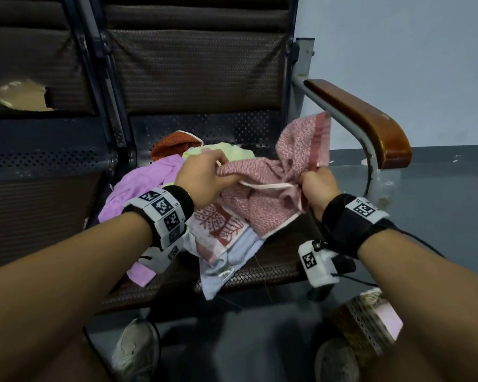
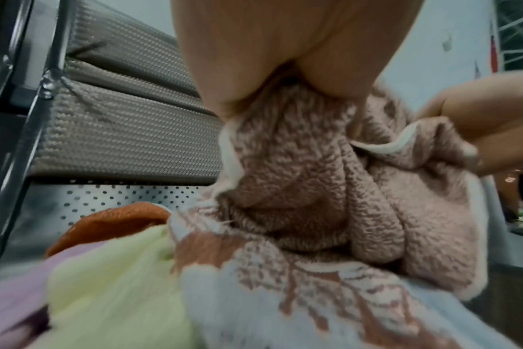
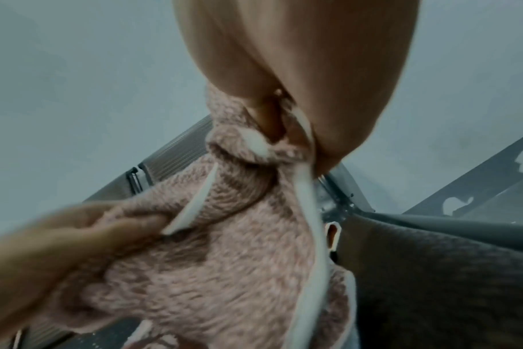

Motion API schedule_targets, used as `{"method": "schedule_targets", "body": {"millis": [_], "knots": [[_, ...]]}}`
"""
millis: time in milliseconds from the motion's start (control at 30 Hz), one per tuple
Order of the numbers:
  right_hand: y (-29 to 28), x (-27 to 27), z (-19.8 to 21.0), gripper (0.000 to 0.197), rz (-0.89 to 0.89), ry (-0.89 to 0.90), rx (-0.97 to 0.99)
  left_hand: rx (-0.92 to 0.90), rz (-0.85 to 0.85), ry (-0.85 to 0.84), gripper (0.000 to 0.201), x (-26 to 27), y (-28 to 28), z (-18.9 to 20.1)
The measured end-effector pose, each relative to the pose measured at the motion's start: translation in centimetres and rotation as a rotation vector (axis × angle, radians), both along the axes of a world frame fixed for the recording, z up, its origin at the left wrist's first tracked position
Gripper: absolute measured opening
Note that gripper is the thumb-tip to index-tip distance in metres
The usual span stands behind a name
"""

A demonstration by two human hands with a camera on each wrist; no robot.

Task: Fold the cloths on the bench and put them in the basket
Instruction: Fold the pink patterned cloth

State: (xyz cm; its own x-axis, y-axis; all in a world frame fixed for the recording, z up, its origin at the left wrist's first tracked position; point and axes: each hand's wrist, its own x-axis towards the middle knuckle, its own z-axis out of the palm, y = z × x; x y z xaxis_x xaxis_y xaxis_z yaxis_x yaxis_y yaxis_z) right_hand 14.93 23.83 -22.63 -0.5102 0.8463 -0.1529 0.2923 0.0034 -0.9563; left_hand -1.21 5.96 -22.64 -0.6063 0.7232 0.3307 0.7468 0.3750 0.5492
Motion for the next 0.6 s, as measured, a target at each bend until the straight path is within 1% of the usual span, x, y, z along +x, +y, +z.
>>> {"method": "schedule_targets", "body": {"millis": [33,67,100,133,167,200,233,267,300,333,367,400,433,533,600], "knots": [[0.4,0.1,-0.5,0.031,0.016,-0.128,0.044,0.051,0.007,0.032,0.038,0.1,0.1,0.3],[0.6,0.2,-0.9,0.048,0.031,-0.238,0.099,0.090,0.000,0.052,0.047,0.3,0.1,0.5],[0.3,0.2,-1.0,0.068,0.053,-0.290,0.165,0.107,-0.014,0.062,0.056,0.5,0.1,0.6],[-0.2,0.2,-0.8,0.087,0.093,-0.278,0.252,0.095,-0.028,0.069,0.062,0.8,0.1,0.7],[-0.9,0.0,-0.4,0.101,0.164,-0.238,0.367,0.064,-0.047,0.077,0.064,1.1,0.2,0.7],[-1.8,-0.2,0.0,0.107,0.275,-0.218,0.494,0.026,-0.069,0.080,0.064,1.4,0.3,0.7],[-2.6,-0.4,0.2,0.105,0.414,-0.233,0.611,-0.004,-0.096,0.080,0.062,1.7,0.4,0.7],[-3.3,-0.7,0.1,0.093,0.533,-0.266,0.709,-0.019,-0.131,0.078,0.058,1.9,0.6,0.8],[-3.9,-0.9,0.1,0.072,0.591,-0.293,0.777,-0.019,-0.171,0.072,0.053,1.9,0.7,0.9],[-4.2,-1.0,0.2,0.049,0.575,-0.294,0.803,-0.015,-0.208,0.058,0.048,1.8,0.7,1.0],[-4.3,-0.9,0.4,0.033,0.526,-0.259,0.788,-0.023,-0.234,0.036,0.043,1.6,0.7,1.0],[-4.1,-0.9,0.5,0.030,0.463,-0.216,0.775,-0.058,-0.242,0.011,0.040,1.3,0.5,0.8],[-3.7,-0.8,0.7,0.031,0.410,-0.176,0.765,-0.114,-0.220,0.000,0.037,0.8,0.3,0.4],[-2.3,-0.5,1.6,0.032,0.331,-0.107,0.725,-0.314,-0.054,0.093,0.024,-1.0,-0.7,-0.8],[-1.5,-0.2,1.6,0.031,0.279,-0.096,0.699,-0.408,0.038,0.101,0.023,-2.0,-1.3,-1.0]]}}
